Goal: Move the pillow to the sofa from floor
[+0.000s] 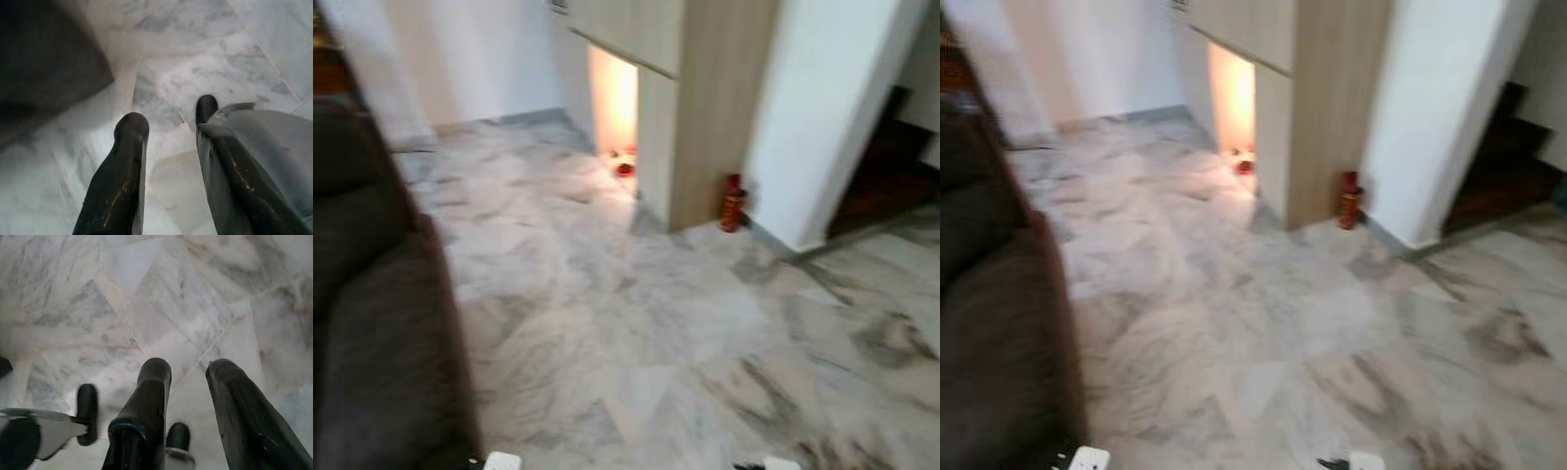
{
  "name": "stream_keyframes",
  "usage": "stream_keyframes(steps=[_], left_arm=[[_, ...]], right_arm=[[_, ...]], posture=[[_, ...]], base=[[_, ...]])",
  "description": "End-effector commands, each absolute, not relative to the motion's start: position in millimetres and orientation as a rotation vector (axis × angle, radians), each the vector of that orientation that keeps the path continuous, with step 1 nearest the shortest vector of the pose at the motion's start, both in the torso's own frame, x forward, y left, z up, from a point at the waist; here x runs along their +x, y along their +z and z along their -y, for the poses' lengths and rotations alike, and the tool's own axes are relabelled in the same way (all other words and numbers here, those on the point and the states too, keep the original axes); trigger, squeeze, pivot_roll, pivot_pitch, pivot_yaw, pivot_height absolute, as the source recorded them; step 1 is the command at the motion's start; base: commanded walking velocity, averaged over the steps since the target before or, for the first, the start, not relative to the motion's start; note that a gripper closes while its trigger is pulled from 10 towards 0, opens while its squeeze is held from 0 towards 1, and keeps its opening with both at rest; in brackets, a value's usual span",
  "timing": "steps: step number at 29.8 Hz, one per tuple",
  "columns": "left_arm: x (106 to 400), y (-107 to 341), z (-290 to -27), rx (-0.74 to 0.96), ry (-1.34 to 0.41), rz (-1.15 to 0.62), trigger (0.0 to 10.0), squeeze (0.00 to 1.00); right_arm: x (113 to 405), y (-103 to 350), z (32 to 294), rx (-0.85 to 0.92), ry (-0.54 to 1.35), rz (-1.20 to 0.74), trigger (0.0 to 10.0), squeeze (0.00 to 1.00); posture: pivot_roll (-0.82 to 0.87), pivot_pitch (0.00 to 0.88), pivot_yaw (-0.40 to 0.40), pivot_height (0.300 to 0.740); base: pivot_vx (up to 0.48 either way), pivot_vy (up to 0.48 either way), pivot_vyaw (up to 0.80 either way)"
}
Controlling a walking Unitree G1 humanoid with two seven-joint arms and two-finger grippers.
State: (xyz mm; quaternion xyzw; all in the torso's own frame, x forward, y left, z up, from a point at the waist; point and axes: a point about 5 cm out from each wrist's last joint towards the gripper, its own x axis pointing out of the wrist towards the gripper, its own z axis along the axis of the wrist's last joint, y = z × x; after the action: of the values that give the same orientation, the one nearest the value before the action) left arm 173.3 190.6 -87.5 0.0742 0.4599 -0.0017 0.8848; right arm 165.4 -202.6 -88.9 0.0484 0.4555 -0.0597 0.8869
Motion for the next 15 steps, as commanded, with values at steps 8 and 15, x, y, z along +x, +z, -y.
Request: stream_keyframes(steps=[8,15], left_arm=[[168.8,-86.2,-213.2,-0.054,0.162,-0.961,10.0,0.00],[168.4,-86.7,-211.1,-0.047,0.148,-0.960,10.0,0.00]], right_arm=[[187.8,-82.6,177.1,0.058,0.062,-0.953,10.0,0.00],[186.9,-82.9,177.5,0.044,0.077,-0.959,10.0,0.00]], posture=[[0.09,0.082,0.016,0.740],[0.09,0.068,0.009,0.740]], base=[[0.000,0.000,0.80],[0.000,0.000,0.80]])
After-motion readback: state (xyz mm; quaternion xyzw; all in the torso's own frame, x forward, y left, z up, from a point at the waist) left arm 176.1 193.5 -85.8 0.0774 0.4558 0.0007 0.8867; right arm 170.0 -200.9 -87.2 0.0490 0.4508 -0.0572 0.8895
